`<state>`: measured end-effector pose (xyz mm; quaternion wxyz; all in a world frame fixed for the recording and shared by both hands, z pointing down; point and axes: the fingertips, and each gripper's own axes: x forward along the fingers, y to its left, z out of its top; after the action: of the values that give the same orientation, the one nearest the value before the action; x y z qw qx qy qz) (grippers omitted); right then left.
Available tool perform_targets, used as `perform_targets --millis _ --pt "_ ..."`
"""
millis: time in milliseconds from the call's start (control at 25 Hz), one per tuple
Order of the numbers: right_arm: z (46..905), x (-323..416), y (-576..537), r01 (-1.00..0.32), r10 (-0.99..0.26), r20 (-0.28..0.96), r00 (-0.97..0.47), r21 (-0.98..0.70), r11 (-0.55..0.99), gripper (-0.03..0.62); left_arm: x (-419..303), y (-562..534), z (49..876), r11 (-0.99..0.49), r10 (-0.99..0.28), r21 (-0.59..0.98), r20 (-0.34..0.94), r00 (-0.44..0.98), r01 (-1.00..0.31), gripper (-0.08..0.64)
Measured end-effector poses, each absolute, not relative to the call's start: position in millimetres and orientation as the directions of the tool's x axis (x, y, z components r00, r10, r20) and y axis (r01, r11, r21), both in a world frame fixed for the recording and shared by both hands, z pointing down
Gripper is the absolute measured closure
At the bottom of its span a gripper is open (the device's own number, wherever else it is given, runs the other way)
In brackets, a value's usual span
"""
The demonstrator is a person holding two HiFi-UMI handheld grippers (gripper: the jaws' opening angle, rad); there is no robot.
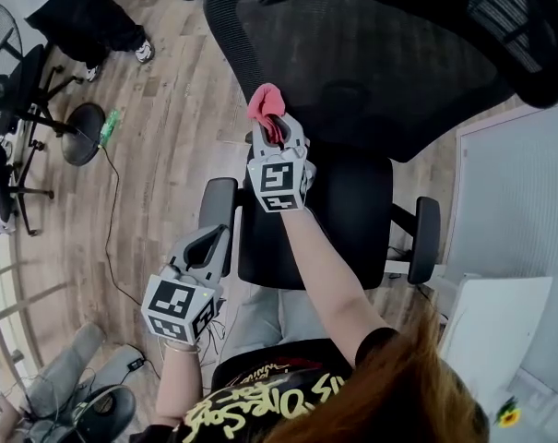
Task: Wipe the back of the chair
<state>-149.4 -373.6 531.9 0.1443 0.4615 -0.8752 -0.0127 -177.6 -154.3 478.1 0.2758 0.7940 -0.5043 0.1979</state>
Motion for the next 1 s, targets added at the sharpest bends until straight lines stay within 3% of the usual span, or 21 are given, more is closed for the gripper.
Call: perform_targets --millis 320,560,760,1000 --pt "529.8 -184.3 -362.1 -0.697 -0.695 0.241 -0.678 0.091 0.711 0.531 -177.5 -154.4 480.7 -0.333 -0.692 0.243 0.593 0.411 -0.911 0.566" --pt "482.3 -165.6 -338.4 -0.638 -0.641 0.09 -0.763 0.055 0.768 0.531 -161.9 -157.4 483.4 -0.356 -0.687 0.251 0.582 0.435 -0.9 0.566" --pt "464.1 -87.4 -339.2 -0.709 -0.712 0.049 -0.7 0.069 0.702 0.531 -140.6 -164.7 470.5 -0.406 -0.681 0.252 0.557 0.475 -0.878 0.566" --pt "478.1 52.5 -339.0 -0.865 -0.872 0.06 -0.485 0.115 0.489 0.531 -110.3 -165.9 473.7 -0.456 -0.655 0.253 0.553 0.514 -0.853 0.566"
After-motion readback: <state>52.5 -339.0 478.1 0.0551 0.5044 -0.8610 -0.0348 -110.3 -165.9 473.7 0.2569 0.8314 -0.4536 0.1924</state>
